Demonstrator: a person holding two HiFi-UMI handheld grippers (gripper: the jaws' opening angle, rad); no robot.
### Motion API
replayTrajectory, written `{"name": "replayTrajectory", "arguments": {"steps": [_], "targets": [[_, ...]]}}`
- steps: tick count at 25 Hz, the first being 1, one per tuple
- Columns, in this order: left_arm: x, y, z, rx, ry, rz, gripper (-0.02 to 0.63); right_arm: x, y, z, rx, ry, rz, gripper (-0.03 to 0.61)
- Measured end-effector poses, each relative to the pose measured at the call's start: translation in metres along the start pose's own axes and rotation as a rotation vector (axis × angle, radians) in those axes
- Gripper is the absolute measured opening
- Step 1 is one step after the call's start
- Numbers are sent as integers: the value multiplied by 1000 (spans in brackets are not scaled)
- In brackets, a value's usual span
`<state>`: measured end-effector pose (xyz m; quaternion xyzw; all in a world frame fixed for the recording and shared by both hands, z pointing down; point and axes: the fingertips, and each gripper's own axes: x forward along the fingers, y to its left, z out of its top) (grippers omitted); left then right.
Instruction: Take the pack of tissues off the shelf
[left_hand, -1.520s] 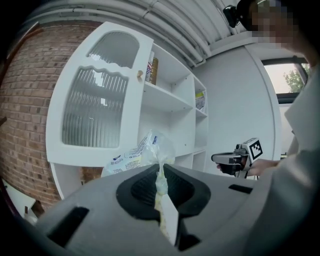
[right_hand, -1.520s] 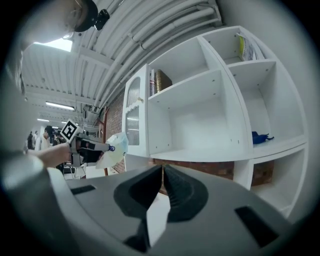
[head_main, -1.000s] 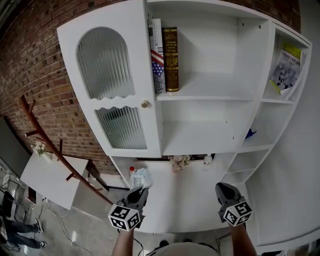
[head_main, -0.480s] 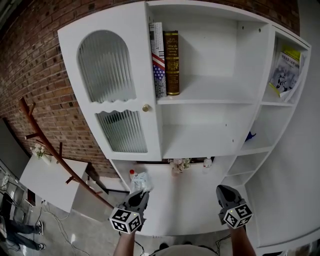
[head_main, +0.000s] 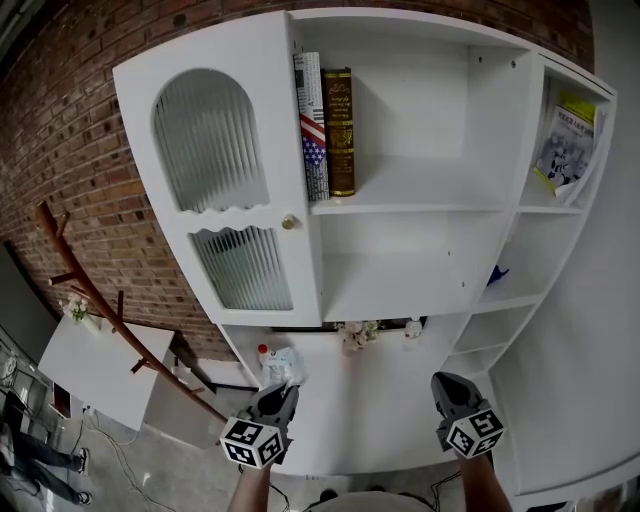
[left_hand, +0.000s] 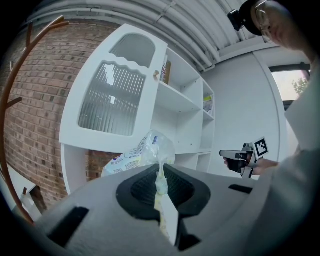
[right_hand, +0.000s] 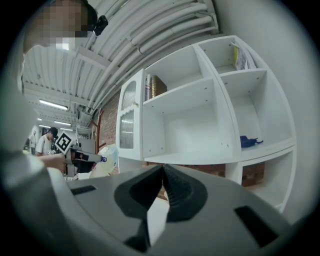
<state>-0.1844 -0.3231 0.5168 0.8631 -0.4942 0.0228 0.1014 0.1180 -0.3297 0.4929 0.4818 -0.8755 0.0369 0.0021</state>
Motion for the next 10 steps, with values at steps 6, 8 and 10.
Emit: {"name": "replayTrajectory", "arguments": {"steps": [6,8,10], "targets": [[0,-1,0,-1,-2,-5,40,0,2,1,-4,1,1,29],[0,-1,0,-2,-1,-7,40,-1,2,1,-5,2,2,29],[-1,-1,-1,-3,1,-8,40,-1,3,2,-5,3,4,29]]}}
